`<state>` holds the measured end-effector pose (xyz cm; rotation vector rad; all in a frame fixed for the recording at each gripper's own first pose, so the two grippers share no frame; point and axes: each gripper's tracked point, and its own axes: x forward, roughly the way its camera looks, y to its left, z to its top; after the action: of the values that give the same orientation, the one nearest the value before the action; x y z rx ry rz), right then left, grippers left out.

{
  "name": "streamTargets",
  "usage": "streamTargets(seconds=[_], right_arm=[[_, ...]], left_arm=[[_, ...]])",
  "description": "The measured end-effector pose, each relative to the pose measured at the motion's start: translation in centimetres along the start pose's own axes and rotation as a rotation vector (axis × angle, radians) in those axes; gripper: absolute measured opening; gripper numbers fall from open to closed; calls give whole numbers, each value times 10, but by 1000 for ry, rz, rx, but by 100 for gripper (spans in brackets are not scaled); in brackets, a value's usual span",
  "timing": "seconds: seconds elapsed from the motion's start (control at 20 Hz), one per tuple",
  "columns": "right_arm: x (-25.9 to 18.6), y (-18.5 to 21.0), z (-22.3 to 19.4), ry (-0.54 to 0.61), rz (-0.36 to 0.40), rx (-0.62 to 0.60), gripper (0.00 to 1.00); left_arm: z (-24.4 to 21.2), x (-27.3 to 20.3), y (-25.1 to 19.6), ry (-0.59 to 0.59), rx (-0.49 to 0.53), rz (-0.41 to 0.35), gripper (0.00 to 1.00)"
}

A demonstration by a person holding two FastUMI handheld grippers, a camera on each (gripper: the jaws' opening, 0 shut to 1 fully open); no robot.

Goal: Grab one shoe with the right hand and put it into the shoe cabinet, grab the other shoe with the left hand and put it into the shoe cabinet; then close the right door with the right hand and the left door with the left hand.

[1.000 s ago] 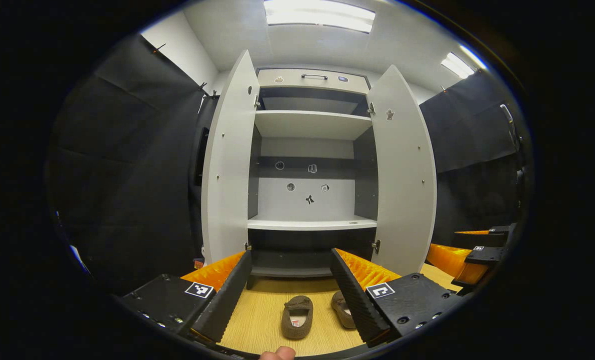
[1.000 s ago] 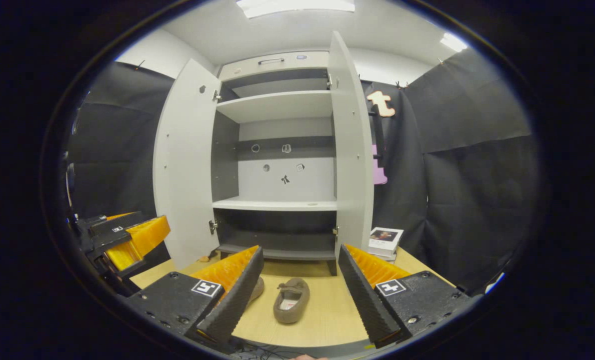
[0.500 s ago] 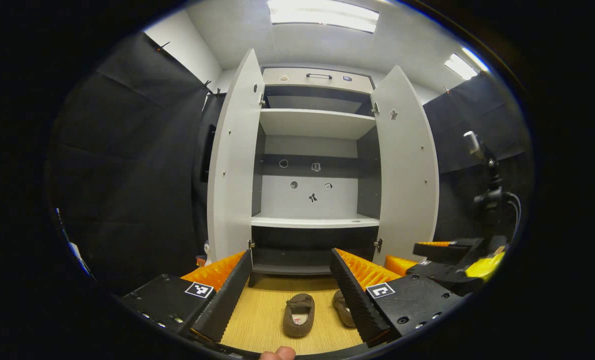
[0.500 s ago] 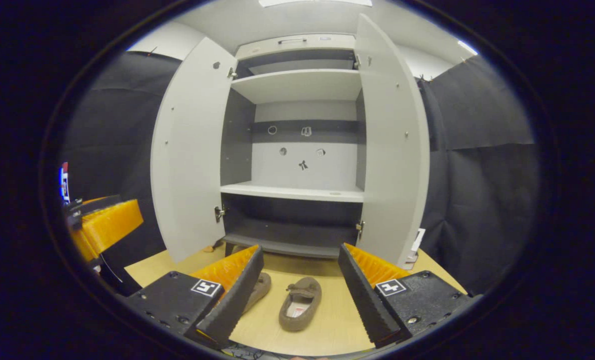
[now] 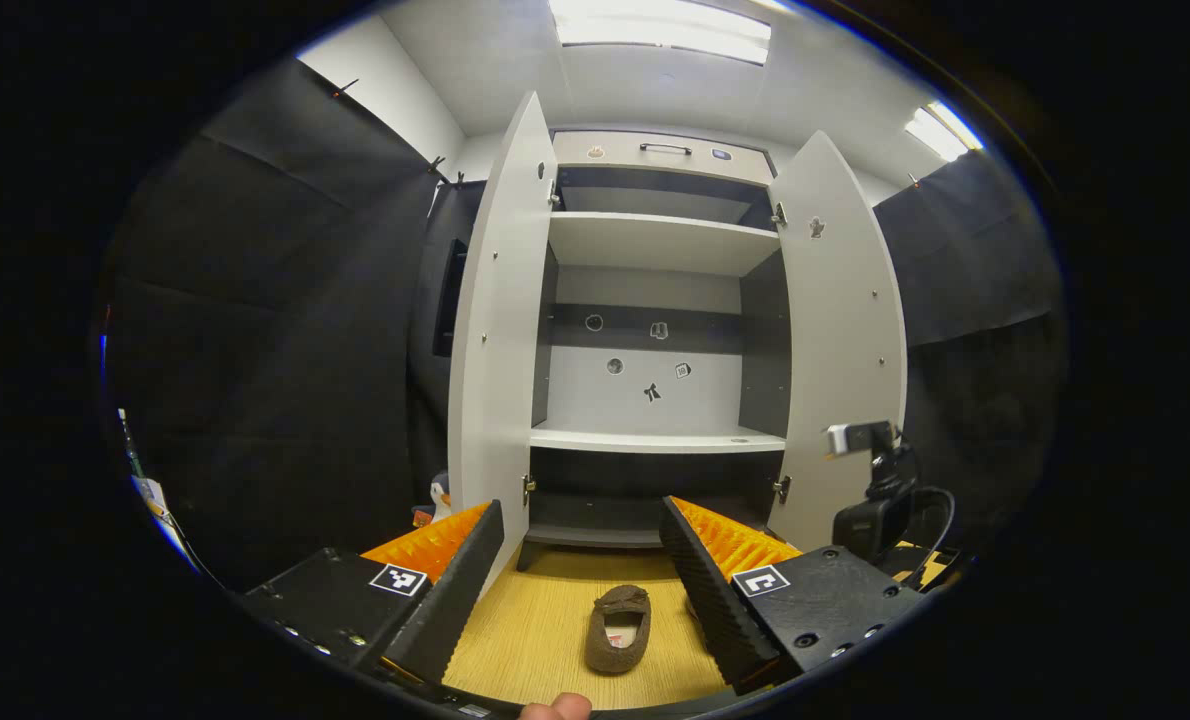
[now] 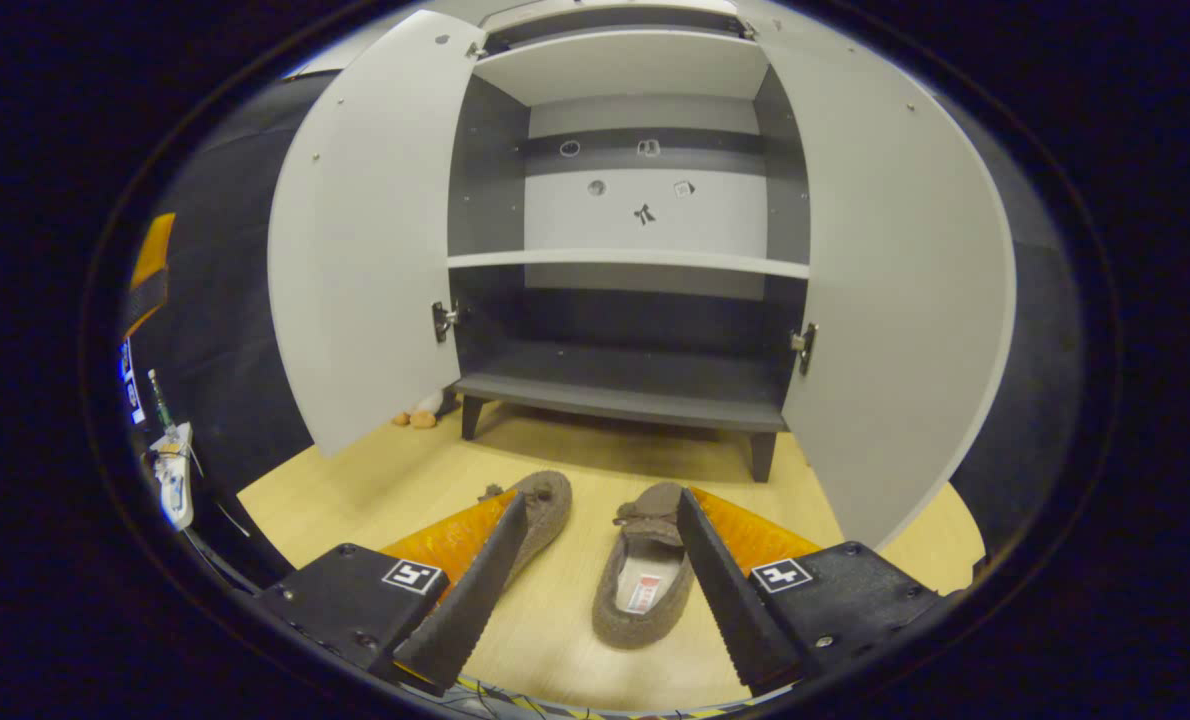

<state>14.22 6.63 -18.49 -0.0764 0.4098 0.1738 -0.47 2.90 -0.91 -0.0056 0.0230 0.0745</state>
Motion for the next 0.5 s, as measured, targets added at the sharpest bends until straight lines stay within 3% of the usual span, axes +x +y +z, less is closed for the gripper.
streamTargets(seconds=[0.15, 0.5], right_arm=[[25, -3, -26, 75, -13, -5, 89], [76, -9, -82, 257, -22, 2, 82]], left_arm=[[-3, 2, 3, 5, 4, 5, 95], [-7, 9, 10, 20, 4, 14, 95]])
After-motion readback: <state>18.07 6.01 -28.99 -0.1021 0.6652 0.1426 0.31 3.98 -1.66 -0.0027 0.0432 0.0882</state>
